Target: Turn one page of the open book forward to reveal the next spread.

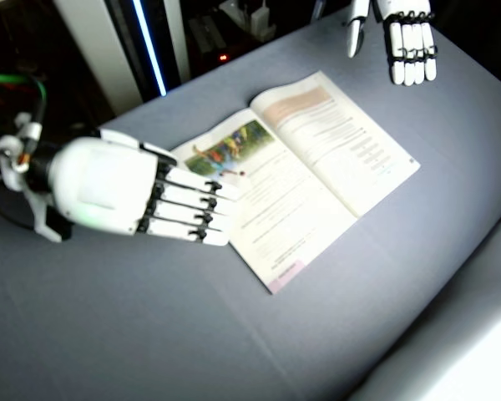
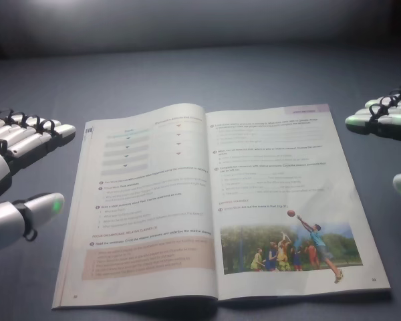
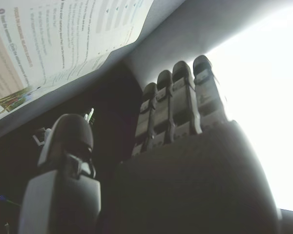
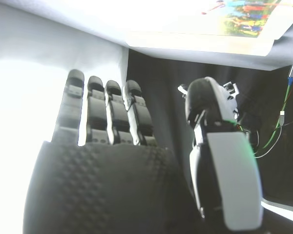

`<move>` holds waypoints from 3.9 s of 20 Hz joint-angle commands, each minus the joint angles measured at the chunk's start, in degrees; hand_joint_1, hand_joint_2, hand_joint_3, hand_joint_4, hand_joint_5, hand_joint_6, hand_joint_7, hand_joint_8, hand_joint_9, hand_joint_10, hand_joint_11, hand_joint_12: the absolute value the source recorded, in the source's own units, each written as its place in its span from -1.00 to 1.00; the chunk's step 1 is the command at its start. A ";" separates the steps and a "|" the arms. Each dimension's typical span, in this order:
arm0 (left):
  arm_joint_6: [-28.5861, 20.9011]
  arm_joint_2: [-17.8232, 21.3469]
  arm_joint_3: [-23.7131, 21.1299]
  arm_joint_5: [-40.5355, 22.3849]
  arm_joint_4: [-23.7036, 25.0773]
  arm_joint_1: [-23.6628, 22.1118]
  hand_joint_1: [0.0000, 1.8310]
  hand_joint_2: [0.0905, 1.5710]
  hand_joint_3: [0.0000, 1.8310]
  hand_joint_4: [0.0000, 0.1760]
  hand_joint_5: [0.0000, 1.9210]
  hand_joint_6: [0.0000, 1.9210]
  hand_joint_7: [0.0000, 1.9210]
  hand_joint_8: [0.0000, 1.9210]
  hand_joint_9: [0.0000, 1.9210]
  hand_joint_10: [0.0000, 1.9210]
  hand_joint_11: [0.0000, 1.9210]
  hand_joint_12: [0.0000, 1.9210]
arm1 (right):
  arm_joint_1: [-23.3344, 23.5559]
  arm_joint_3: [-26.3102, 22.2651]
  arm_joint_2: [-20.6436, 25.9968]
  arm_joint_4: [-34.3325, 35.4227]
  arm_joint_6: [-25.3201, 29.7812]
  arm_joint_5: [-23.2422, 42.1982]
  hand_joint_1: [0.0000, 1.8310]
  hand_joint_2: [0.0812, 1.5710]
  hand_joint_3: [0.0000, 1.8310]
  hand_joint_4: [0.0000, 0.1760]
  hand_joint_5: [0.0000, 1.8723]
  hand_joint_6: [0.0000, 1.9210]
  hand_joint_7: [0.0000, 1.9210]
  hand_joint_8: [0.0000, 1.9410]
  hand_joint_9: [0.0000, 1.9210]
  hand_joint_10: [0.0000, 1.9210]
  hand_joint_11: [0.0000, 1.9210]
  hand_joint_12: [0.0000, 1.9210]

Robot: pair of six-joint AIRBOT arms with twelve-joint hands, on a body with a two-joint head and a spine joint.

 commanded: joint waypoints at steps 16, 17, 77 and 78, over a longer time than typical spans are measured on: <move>-0.87 -0.68 0.74 -6.07 0.20 -0.66 -1.00 0.80 -1.00 -1.00 -0.87 -1.00 -0.88 -1.00 -0.89 -1.00 -0.98 -0.78 | 8.86 3.12 -3.88 -24.62 9.91 -10.89 -1.00 0.63 -1.00 -1.00 -0.98 -1.00 -1.00 -1.00 -1.00 -1.00 -1.00 -1.00; -0.87 -0.73 0.84 -5.95 0.22 -0.67 -1.00 0.80 -1.00 -1.00 -0.87 -1.00 -0.90 -1.00 -0.90 -1.00 -0.99 -0.79 | 8.86 3.40 -4.19 -25.69 10.22 -11.85 -1.00 0.63 -1.00 -1.00 -1.00 -1.00 -1.00 -1.00 -1.00 -1.00 -1.00 -1.00; -1.59 0.89 1.96 -16.21 -7.39 0.26 -1.00 0.60 -1.00 -1.00 -0.85 -1.00 -0.87 -1.00 -0.92 -1.00 -0.99 -0.99 | 29.65 3.36 -26.44 -31.03 11.51 12.78 -1.00 0.55 -1.00 -1.00 -0.93 -0.99 -0.95 -0.99 -1.00 -1.00 -1.00 -1.00; -1.59 0.89 1.85 -16.29 -7.39 0.28 -1.00 0.61 -1.00 -1.00 -0.85 -1.00 -0.87 -1.00 -0.92 -1.00 -0.99 -0.99 | 29.62 2.91 -24.98 -30.33 11.51 12.97 -1.00 0.51 -1.00 -1.00 -0.92 -0.98 -0.93 -0.98 -0.97 -0.99 -0.99 -1.00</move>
